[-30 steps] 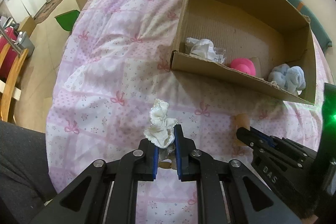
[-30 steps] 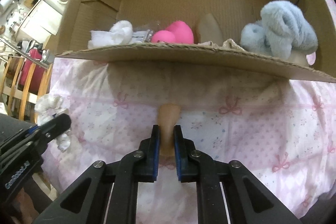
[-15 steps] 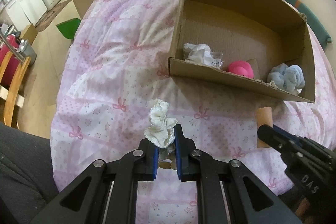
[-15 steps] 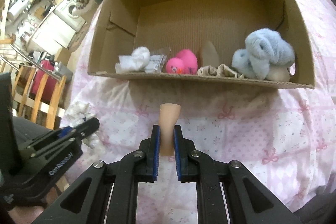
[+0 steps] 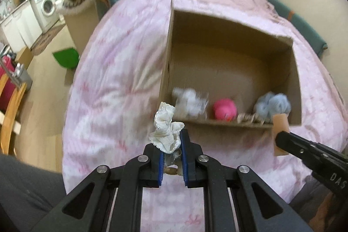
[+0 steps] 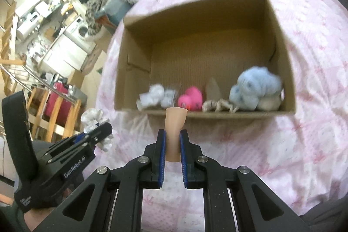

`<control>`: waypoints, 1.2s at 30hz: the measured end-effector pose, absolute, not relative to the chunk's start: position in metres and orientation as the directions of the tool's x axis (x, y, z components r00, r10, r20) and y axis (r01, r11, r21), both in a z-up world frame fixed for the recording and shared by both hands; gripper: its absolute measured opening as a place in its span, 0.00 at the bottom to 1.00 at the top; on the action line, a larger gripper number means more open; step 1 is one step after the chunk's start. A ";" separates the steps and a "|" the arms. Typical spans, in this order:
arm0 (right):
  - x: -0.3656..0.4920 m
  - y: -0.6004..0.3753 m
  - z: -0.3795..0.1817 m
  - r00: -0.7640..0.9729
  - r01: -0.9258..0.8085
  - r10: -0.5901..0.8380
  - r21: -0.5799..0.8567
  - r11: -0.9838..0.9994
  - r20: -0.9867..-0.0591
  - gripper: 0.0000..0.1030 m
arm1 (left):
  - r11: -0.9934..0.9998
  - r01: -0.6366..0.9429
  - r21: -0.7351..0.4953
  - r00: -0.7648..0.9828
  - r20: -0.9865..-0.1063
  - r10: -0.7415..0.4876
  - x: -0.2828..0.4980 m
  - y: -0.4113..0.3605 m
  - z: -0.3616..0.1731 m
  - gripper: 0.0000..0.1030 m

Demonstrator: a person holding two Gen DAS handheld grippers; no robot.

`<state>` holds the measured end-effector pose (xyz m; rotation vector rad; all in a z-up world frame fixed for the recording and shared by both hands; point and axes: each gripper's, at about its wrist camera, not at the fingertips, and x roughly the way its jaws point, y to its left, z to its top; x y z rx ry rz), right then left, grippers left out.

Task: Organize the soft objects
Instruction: 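Carry the scrunchie and tan cylinder over the box with both tools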

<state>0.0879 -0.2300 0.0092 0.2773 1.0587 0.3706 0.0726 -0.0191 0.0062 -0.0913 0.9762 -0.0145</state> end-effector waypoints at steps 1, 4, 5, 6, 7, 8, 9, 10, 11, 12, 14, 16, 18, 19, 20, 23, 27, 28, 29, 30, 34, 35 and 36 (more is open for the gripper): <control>0.089 -0.233 0.014 0.449 -0.163 0.425 0.396 0.904 -0.786 0.14 | 0.996 -0.019 -0.088 0.573 -0.817 -0.061 0.076 -0.020 0.012 0.12; 0.093 -0.245 0.029 0.479 -0.164 0.425 0.397 0.903 -0.768 0.14 | 0.996 0.003 -0.095 0.595 -0.800 -0.078 0.082 -0.023 0.025 0.12; 0.094 -0.249 0.033 0.491 -0.162 0.423 0.397 0.903 -0.762 0.14 | 0.996 0.016 -0.092 0.606 -0.791 -0.083 0.086 -0.026 0.030 0.12; 0.097 -0.254 0.037 0.499 -0.161 0.424 0.400 0.902 -0.756 0.14 | 0.996 0.027 -0.088 0.612 -0.786 -0.086 0.090 -0.028 0.033 0.12; 0.100 -0.257 0.040 0.508 -0.160 0.423 0.400 0.902 -0.750 0.14 | 0.996 0.037 -0.085 0.616 -0.783 -0.089 0.093 -0.030 0.035 0.12; 0.103 -0.260 0.041 0.517 -0.161 0.420 0.397 0.904 -0.746 0.14 | 0.995 0.052 -0.086 0.617 -0.780 -0.099 0.098 -0.033 0.036 0.12; 0.107 -0.262 0.042 0.525 -0.165 0.415 0.390 0.906 -0.743 0.14 | 0.993 0.075 -0.091 0.613 -0.781 -0.119 0.105 -0.036 0.037 0.12; 0.113 -0.263 0.041 0.529 -0.171 0.411 0.381 0.909 -0.743 0.14 | 0.991 0.094 -0.099 0.607 -0.783 -0.136 0.110 -0.039 0.037 0.12; 0.118 -0.265 0.039 0.530 -0.168 0.403 0.373 0.913 -0.746 0.14 | 0.988 0.105 -0.112 0.602 -0.784 -0.153 0.117 -0.039 0.037 0.12; 0.124 -0.266 0.036 0.531 -0.162 0.396 0.369 0.915 -0.749 0.14 | 0.987 0.106 -0.122 0.600 -0.784 -0.161 0.124 -0.039 0.037 0.12; 0.136 -0.269 0.030 0.528 -0.157 0.395 0.371 0.915 -0.752 0.14 | 0.988 0.119 -0.099 0.613 -0.775 -0.151 0.135 -0.044 0.039 0.12; 0.146 -0.268 0.025 0.527 -0.149 0.381 0.359 0.921 -0.760 0.14 | 0.988 0.135 -0.079 0.622 -0.769 -0.147 0.144 -0.047 0.038 0.12; 0.154 -0.267 0.020 0.531 -0.149 0.384 0.363 0.920 -0.755 0.14 | 0.985 0.139 -0.101 0.610 -0.775 -0.165 0.157 -0.049 0.034 0.12; 0.157 -0.268 0.017 0.534 -0.148 0.387 0.367 0.918 -0.752 0.14 | 0.985 0.137 -0.107 0.605 -0.778 -0.169 0.162 -0.049 0.032 0.12; 0.159 -0.268 0.014 0.535 -0.148 0.389 0.370 0.917 -0.750 0.14 | 0.986 0.131 -0.107 0.606 -0.778 -0.165 0.167 -0.049 0.030 0.12; 0.162 -0.271 0.001 0.538 -0.130 0.386 0.378 0.916 -0.750 0.14 | 0.985 0.150 -0.083 0.617 -0.771 -0.159 0.178 -0.056 0.018 0.12; 0.166 -0.272 -0.016 0.509 -0.084 0.335 0.342 0.936 -0.793 0.14 | 0.985 0.165 -0.045 0.642 -0.753 -0.142 0.176 -0.062 0.000 0.12; 0.166 -0.272 -0.020 0.507 -0.079 0.320 0.326 0.942 -0.801 0.14 | 0.986 0.161 -0.040 0.648 -0.750 -0.136 0.174 -0.062 -0.002 0.12; 0.166 -0.273 -0.022 0.503 -0.075 0.314 0.321 0.944 -0.805 0.14 | 0.987 0.156 -0.037 0.650 -0.749 -0.131 0.174 -0.063 -0.005 0.12; 0.165 -0.274 -0.025 0.499 -0.068 0.317 0.328 0.942 -0.806 0.14 | 0.987 0.159 -0.037 0.650 -0.748 -0.133 0.174 -0.064 -0.006 0.12; 0.167 -0.277 -0.028 0.493 -0.057 0.329 0.348 0.936 -0.805 0.14 | 0.986 0.160 -0.040 0.647 -0.751 -0.135 0.173 -0.062 -0.006 0.12; 0.167 -0.277 -0.028 0.495 -0.060 0.332 0.350 0.935 -0.803 0.14 | 0.987 0.154 -0.052 0.644 -0.752 -0.140 0.174 -0.060 -0.007 0.12; 0.166 -0.275 -0.027 0.497 -0.064 0.333 0.348 0.935 -0.802 0.14 | 0.987 0.148 -0.057 0.642 -0.754 -0.140 0.173 -0.058 -0.008 0.12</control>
